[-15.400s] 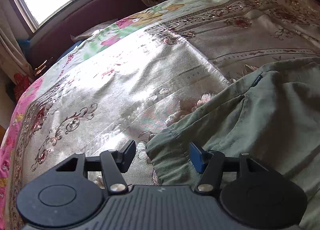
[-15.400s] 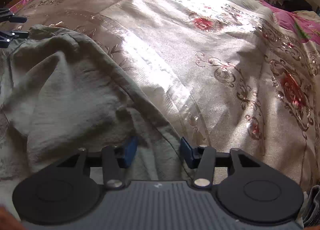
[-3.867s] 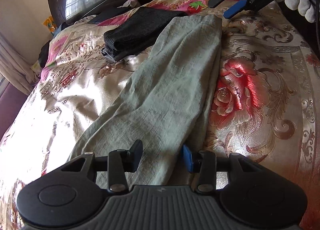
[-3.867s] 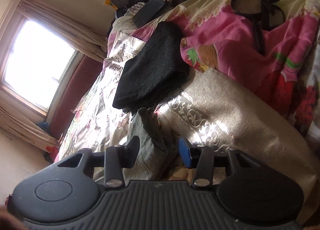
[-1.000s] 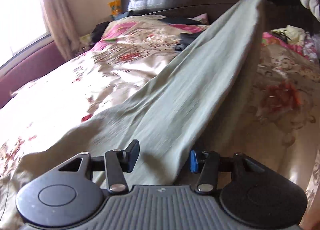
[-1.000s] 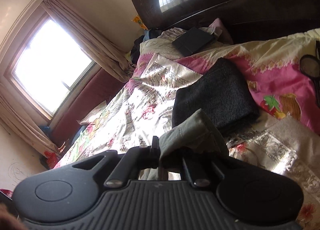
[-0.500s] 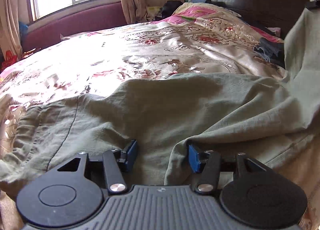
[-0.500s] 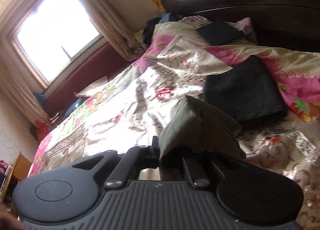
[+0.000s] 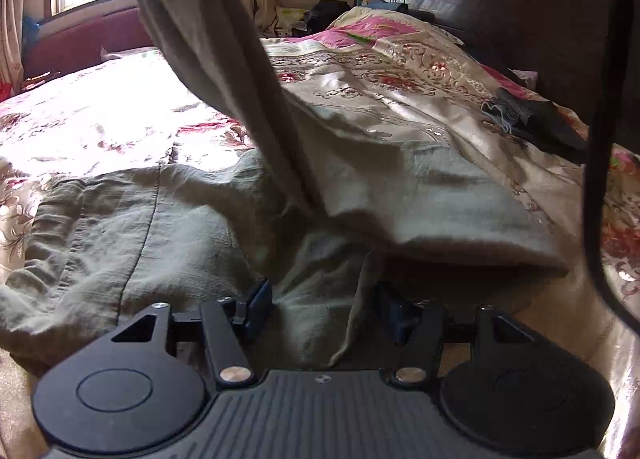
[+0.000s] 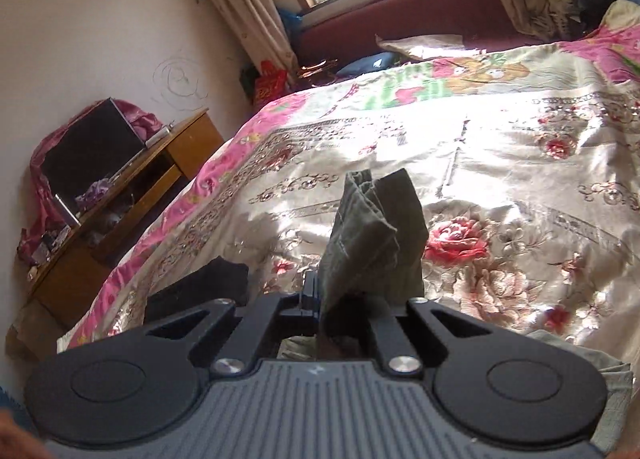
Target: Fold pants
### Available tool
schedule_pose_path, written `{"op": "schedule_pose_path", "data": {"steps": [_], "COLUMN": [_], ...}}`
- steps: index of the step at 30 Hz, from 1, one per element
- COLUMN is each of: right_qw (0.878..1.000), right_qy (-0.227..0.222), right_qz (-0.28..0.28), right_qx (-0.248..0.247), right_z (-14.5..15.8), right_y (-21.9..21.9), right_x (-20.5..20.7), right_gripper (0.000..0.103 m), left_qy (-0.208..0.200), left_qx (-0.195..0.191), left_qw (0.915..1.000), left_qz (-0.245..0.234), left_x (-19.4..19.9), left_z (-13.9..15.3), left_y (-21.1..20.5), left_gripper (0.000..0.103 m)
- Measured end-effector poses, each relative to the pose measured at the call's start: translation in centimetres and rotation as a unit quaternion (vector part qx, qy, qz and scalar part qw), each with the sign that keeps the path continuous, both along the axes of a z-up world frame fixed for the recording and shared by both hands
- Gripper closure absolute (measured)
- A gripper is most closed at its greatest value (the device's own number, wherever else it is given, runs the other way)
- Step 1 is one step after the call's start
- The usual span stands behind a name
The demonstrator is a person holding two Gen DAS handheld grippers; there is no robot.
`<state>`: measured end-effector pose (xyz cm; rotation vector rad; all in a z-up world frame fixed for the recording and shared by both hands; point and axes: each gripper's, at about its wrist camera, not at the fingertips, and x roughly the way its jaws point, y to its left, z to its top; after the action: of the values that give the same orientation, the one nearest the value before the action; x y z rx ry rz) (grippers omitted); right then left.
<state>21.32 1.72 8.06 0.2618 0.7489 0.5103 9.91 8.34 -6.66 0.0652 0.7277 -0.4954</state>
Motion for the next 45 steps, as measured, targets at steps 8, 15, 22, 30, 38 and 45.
{"op": "schedule_pose_path", "data": {"steps": [8,15,22,30,38,45], "right_qw": [0.986,0.961,0.965,0.987,0.975,0.946], "right_qy": [0.072,0.063,0.073,0.022,0.025,-0.09], "right_qz": [0.101,0.162,0.177,0.012,-0.072,-0.027], "right_qx": [-0.112,-0.216,-0.177,-0.159,-0.208,-0.31], "right_z": [-7.1,-9.0,-7.7,-3.2,-8.0,-12.2], "right_y": [9.4,12.6,10.5,-4.5,-13.4,-9.7], "right_x": [0.6,-0.9,-1.3,-6.5,-17.2,-18.9], "right_gripper": [0.099,0.094,0.086,0.073,0.064,0.06], "left_qy": [0.031,0.023,0.024,0.037,0.036,0.035], "left_qx": [-0.039,-0.032,-0.036,-0.085,-0.117,-0.126], "left_qw": [0.9987,0.9992,0.999,0.9957,0.9923,0.991], "left_qz": [0.006,-0.009,-0.007,0.007,0.023,0.026], "left_x": [-0.8,-1.2,-1.1,-0.8,-1.4,-1.3], "left_z": [-0.1,-0.2,-0.4,-0.3,-0.1,1.2], "left_y": [1.6,0.7,0.5,1.3,1.2,-0.7], "left_gripper": [0.032,0.026,0.026,0.026,0.025,0.025]}}
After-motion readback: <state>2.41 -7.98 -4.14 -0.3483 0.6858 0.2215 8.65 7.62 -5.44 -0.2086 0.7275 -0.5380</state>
